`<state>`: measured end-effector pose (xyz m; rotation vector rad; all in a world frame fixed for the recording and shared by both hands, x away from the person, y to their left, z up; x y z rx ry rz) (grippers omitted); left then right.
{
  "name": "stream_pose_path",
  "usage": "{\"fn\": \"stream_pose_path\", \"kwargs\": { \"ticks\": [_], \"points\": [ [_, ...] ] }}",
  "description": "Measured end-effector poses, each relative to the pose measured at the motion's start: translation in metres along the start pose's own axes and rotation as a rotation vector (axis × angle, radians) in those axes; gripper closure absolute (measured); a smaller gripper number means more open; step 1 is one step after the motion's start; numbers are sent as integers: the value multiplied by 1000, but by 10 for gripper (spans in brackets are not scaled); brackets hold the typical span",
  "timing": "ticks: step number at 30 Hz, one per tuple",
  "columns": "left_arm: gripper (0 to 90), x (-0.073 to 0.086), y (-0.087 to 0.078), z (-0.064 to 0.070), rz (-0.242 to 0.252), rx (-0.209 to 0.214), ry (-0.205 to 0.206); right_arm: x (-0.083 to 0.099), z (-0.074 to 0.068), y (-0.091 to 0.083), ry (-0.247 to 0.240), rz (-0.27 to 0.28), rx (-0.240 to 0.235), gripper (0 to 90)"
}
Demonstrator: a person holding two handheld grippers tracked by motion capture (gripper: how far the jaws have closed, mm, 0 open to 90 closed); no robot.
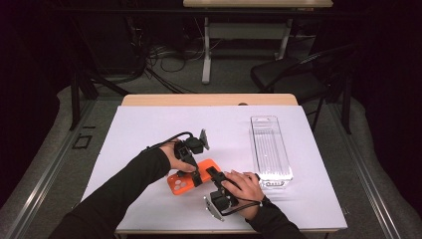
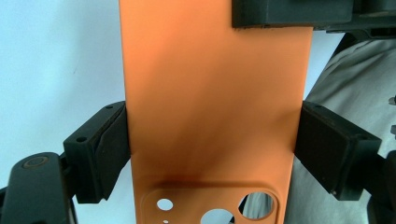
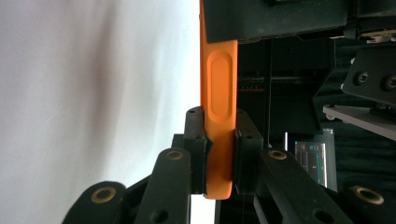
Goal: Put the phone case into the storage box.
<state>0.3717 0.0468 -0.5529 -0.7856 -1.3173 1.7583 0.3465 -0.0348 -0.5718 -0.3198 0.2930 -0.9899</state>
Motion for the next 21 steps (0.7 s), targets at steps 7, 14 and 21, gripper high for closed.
{"fn": "stream_pose_path", "kwargs": {
  "ticks": [7, 14, 21],
  "points": [
    [152, 0, -2, 0, 7, -1, 8, 0, 1, -1, 8, -1, -2, 801],
    [145, 0, -2, 1, 12, 6, 4, 0, 3, -2, 2, 0, 18, 803],
    [85, 0, -1, -1, 11, -14, -12, 0, 5, -3, 10, 4, 26, 804]
  ]
}}
Point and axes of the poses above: each handheld gripper's, and its own axes: y roughly forward along the jaws, x roughly out of its underside, z roughly to its right, the point moved 9 cm from there along y, roughly forward along the jaws, and after that the axes turned 5 degrees about -x, right-handed, at the moved point
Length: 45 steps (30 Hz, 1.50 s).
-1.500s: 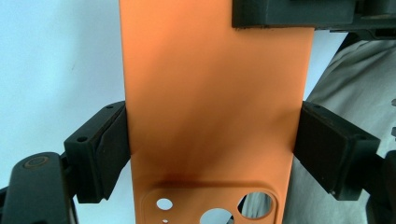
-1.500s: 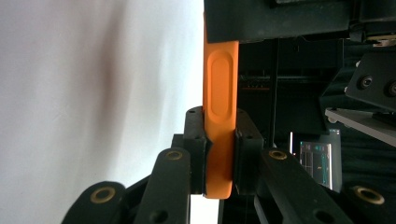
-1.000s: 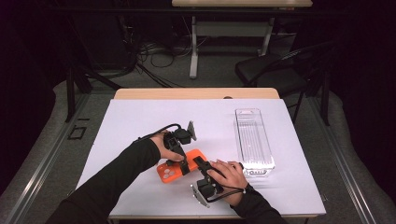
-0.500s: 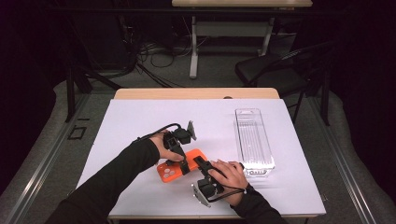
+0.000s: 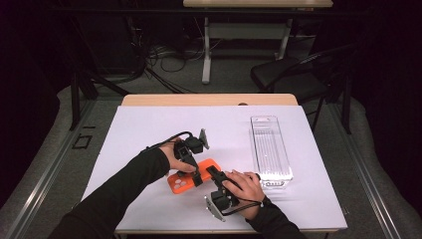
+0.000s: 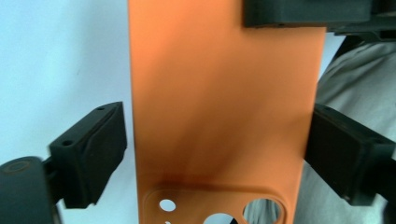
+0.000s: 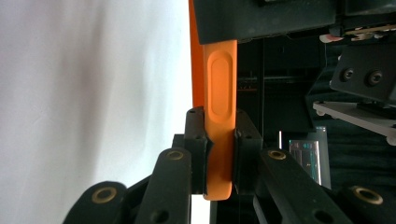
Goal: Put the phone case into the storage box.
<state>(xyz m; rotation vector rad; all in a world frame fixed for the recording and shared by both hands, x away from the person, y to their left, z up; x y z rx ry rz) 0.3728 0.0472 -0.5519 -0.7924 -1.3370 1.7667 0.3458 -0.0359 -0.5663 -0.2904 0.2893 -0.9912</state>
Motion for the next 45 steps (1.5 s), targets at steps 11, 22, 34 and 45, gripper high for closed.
{"fn": "stream_pose_path", "kwargs": {
  "ticks": [11, 22, 34, 45],
  "points": [
    [71, 0, -2, -1, 13, -14, -3, 2, -1, 1, 10, -9, -16, 804],
    [71, 4, -11, -1, 39, -17, -2, 4, -4, 2, 19, -15, -35, 804],
    [82, 21, -30, -11, 100, -29, -35, 10, -3, 1, 17, -30, -38, 803],
    [98, 43, -40, -25, 127, -42, -79, 11, -3, 0, 26, -30, -32, 803]
  ]
}}
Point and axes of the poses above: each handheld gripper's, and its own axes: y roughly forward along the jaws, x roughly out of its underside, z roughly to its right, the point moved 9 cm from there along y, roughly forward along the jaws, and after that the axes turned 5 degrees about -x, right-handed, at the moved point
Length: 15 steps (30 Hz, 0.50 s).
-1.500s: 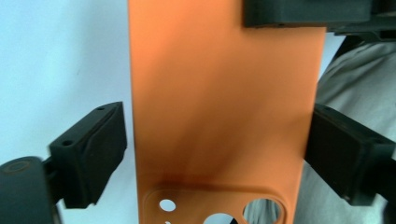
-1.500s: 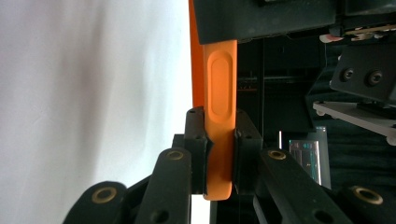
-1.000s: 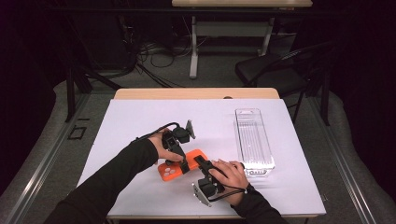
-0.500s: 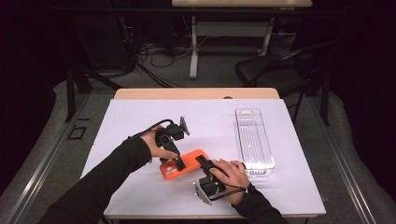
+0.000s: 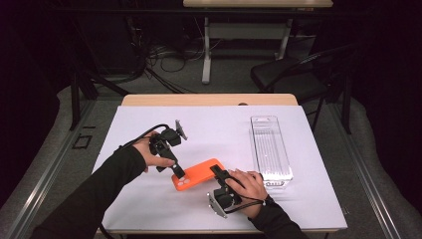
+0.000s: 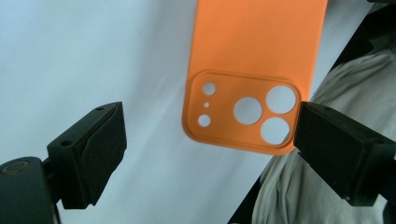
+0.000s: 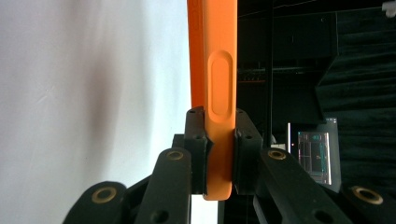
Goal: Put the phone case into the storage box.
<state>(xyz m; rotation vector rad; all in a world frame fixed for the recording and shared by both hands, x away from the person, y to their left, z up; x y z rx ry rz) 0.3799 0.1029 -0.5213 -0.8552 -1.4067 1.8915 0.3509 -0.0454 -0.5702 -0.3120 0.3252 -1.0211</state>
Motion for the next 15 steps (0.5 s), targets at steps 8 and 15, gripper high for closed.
{"fn": "stream_pose_path", "kwargs": {
  "ticks": [8, 15],
  "points": [
    [103, 7, -4, -9, 29, -9, -26, 0, -1, 0, 4, -2, -2, 803],
    [104, 13, -5, -17, 24, -51, -31, 0, 0, 0, 9, 2, -5, 803]
  ]
}}
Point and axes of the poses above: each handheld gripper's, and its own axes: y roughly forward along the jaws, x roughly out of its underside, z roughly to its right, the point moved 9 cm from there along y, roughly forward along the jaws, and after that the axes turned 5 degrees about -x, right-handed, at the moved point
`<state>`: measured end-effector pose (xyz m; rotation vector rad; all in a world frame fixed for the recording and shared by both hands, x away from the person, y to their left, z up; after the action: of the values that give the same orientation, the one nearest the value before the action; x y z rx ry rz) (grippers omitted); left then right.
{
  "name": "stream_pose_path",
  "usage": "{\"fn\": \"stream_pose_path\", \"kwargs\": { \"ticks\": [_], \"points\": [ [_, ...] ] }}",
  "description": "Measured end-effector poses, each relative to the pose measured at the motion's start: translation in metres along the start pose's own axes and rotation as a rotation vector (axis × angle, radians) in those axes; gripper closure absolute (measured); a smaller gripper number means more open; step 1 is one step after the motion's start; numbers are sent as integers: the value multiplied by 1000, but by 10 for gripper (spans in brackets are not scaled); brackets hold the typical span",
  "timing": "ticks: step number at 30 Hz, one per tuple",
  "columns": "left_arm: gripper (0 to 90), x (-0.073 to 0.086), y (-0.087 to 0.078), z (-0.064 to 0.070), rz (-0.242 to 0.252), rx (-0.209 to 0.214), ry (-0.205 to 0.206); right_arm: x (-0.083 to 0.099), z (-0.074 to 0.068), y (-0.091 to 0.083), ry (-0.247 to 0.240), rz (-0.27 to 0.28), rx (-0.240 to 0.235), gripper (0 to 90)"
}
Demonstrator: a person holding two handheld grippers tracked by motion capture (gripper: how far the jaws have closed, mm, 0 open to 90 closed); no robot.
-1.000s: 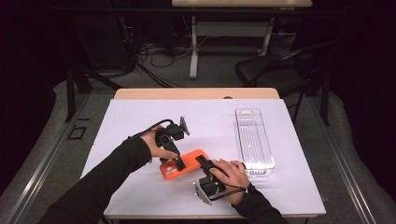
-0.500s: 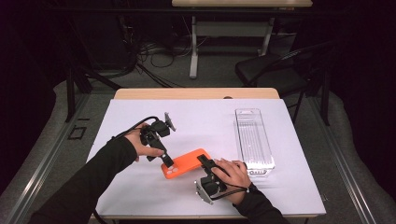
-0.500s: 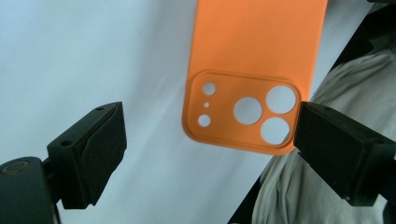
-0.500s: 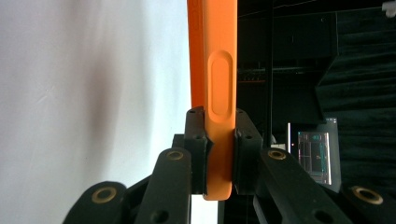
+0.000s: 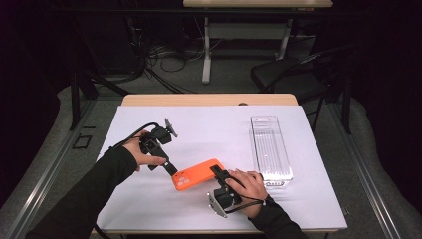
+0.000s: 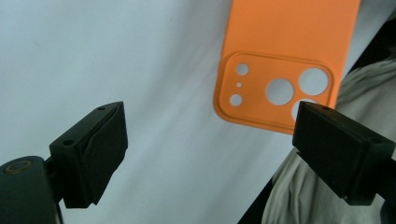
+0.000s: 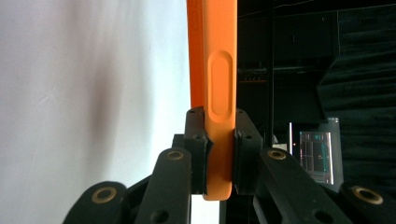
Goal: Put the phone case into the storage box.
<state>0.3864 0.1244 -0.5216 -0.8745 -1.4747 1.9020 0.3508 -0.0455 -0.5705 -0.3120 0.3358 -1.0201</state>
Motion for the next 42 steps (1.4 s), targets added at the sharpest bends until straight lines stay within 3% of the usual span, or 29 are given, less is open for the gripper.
{"fn": "stream_pose_path", "kwargs": {
  "ticks": [6, 12, 22, 31, 42],
  "points": [
    [119, 2, -3, -5, 26, -39, -14, 0, 0, 0, 7, 2, -6, 803],
    [143, 5, 0, -9, 48, -53, -26, 0, 0, -1, 21, 3, -13, 803],
    [147, 15, 1, -15, 60, -63, -40, 1, -1, -1, 82, 12, -78, 804],
    [153, 22, -1, -21, 85, -80, -46, 6, 2, -3, 227, 34, -189, 804],
    [156, 24, -6, -26, 125, -97, -60, 13, 12, -4, 424, 83, -261, 804]
  ]
}}
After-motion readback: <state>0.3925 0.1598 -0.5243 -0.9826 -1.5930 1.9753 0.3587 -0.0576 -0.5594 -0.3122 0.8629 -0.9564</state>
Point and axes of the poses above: each handheld gripper's, and its own axes: y roughly forward along the jaws, x roughly out of its underside, z roughly to its right, the point moved 9 cm from there along y, roughly forward along the jaws, and after that the axes turned 5 degrees about -x, right-handed, at the moved point
